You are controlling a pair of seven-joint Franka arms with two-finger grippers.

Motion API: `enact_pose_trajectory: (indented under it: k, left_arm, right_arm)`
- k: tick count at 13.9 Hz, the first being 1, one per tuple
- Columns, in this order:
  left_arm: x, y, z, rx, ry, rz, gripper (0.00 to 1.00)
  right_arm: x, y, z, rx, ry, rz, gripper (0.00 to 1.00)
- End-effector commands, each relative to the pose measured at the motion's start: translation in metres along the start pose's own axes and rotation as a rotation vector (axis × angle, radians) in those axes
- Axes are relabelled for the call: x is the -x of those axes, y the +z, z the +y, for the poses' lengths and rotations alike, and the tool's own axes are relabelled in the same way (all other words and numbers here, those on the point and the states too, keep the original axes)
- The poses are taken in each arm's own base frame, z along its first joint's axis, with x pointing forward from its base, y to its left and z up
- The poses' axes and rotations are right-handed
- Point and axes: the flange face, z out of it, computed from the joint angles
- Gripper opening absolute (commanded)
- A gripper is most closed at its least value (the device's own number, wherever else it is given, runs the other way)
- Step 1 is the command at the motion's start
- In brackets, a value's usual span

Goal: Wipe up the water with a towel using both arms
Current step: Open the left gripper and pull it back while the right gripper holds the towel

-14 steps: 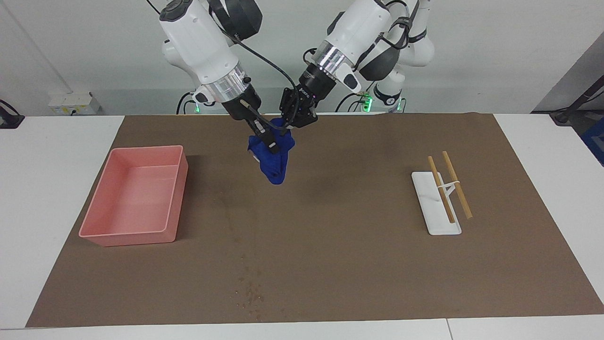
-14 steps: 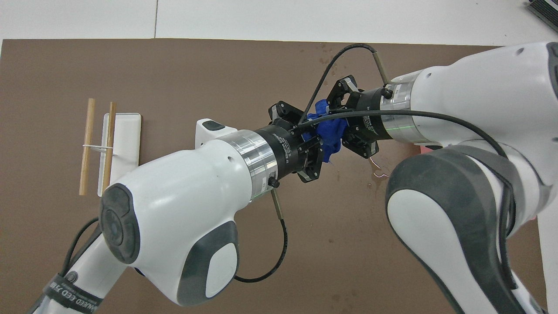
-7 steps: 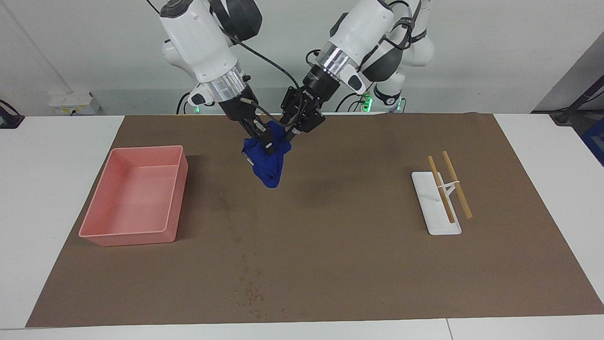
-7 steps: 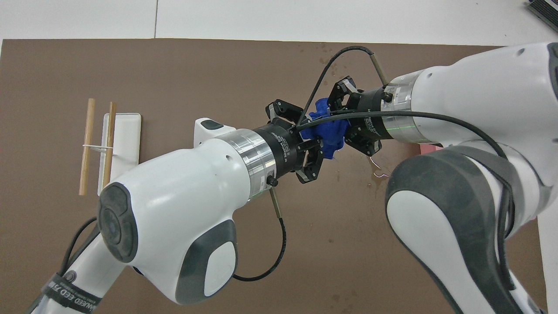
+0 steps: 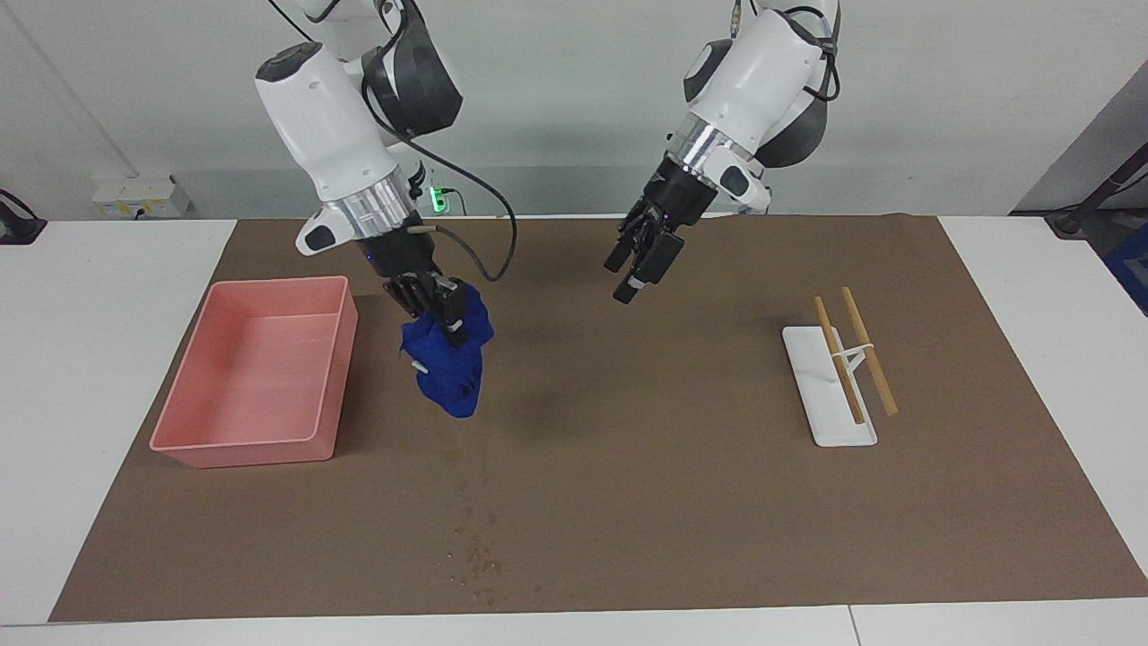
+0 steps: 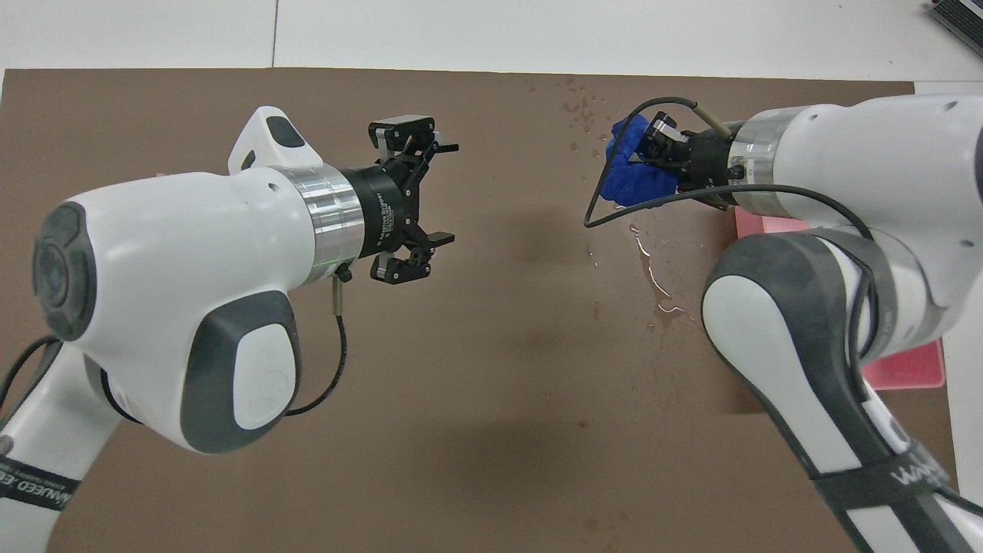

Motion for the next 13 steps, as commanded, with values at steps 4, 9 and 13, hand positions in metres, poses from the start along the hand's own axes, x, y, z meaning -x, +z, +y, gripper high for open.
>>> enact_pose_trajectory:
  k: [4, 9, 13]
  left_arm:
    - [-0.066, -0.022, -0.022, -0.325, 0.658, 0.171, 1.0]
    - [-0.154, -0.065, -0.03, -0.611, 1.203, 0.133, 1.0]
    - [-0.189, -0.139, -0.016, -0.655, 1.209, 0.018, 1.0]
  right_arm:
    - [-0.032, 0.123, 0.016, -0.051, -0.22, 0.181, 0.0]
    - [-0.01, 0.178, 0.079, 0.048, -0.277, 0.105, 0.0]
    - [0.026, 0.188, 0.14, 0.152, -0.263, -0.012, 0.0]
